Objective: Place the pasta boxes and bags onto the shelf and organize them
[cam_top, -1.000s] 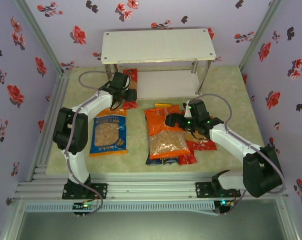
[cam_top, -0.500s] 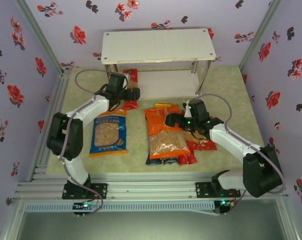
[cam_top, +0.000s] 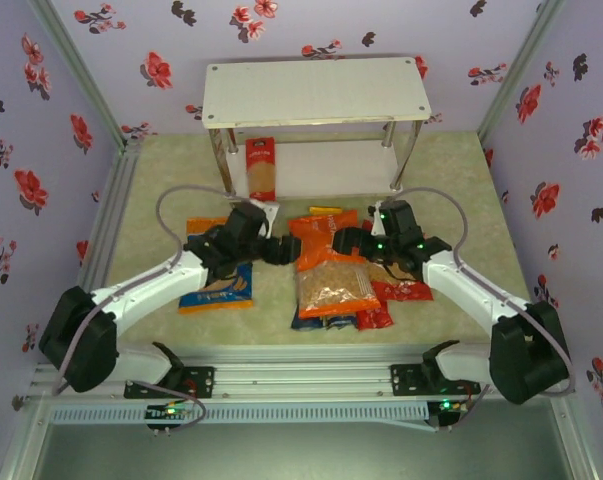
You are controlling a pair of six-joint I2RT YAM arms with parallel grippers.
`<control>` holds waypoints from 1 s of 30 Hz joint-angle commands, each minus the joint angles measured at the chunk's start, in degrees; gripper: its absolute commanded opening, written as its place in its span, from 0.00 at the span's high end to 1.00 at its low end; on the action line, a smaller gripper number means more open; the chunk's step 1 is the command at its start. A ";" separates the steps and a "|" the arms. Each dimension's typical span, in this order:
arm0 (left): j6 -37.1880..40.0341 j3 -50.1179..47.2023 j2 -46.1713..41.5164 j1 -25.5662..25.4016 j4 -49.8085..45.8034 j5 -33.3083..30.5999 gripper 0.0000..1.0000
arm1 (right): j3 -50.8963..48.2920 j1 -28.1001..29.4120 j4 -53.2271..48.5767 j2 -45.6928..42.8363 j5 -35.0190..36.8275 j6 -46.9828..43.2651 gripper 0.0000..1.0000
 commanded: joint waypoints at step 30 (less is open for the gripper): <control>-11.39 -2.90 17.95 -1.89 26.03 14.32 0.46 | -1.97 0.32 -5.50 -8.94 4.39 -0.37 0.01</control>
